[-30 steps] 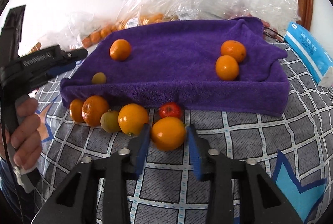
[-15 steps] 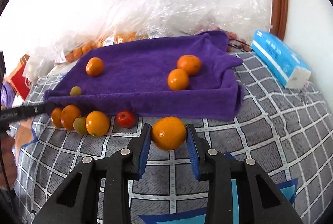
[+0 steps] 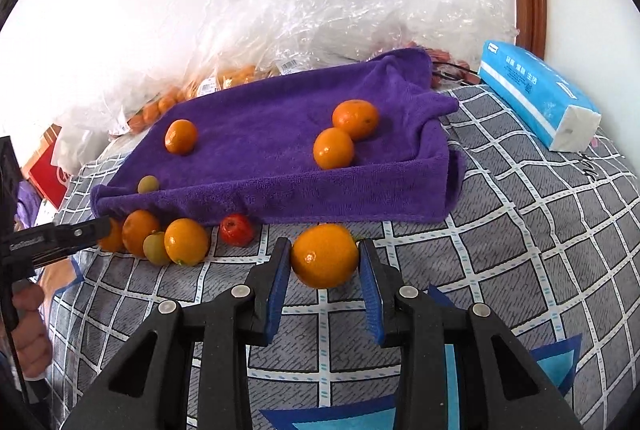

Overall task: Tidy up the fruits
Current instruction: 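Grasp a large orange in the row with the right tool while the left tool grasps an oval orange, then lift and carry the right tool's orange over the towel while the left tool carries its oval orange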

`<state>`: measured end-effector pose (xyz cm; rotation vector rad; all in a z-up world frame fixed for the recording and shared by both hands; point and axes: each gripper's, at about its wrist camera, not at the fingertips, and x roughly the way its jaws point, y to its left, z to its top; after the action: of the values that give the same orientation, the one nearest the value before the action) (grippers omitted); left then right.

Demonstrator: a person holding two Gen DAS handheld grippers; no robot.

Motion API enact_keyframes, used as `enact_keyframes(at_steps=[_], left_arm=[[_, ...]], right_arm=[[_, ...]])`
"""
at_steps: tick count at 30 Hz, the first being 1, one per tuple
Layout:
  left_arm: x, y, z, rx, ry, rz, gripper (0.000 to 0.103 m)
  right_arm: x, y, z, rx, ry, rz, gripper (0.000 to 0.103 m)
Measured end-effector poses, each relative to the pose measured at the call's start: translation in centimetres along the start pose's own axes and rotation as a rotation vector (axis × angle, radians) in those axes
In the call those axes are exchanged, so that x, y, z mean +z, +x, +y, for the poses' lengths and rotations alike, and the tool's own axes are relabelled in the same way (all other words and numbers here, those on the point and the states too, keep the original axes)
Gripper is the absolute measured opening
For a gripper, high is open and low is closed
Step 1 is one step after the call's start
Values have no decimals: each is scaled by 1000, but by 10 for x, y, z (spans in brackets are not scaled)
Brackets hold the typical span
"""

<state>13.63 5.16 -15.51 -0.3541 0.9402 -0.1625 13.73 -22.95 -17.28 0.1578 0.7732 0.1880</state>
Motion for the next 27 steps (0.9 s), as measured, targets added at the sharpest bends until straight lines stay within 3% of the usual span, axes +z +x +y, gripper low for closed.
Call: enact_keyframes(at_steps=[5,10,18,27], left_arm=[[-2,9,3,17,8,2,45],[-11,17,-12,131,113,-102,38],[-11,7,-3,62,67,-148,38],[-14,1,-8,62,77,-177,38]], right_arm=[[1,2,1,2,1,6,34],[0,1,3,1,-7,-1,34],[-1,0,4,1,-16,-3,34],[-2,-5,12,3,-55,-29,34]])
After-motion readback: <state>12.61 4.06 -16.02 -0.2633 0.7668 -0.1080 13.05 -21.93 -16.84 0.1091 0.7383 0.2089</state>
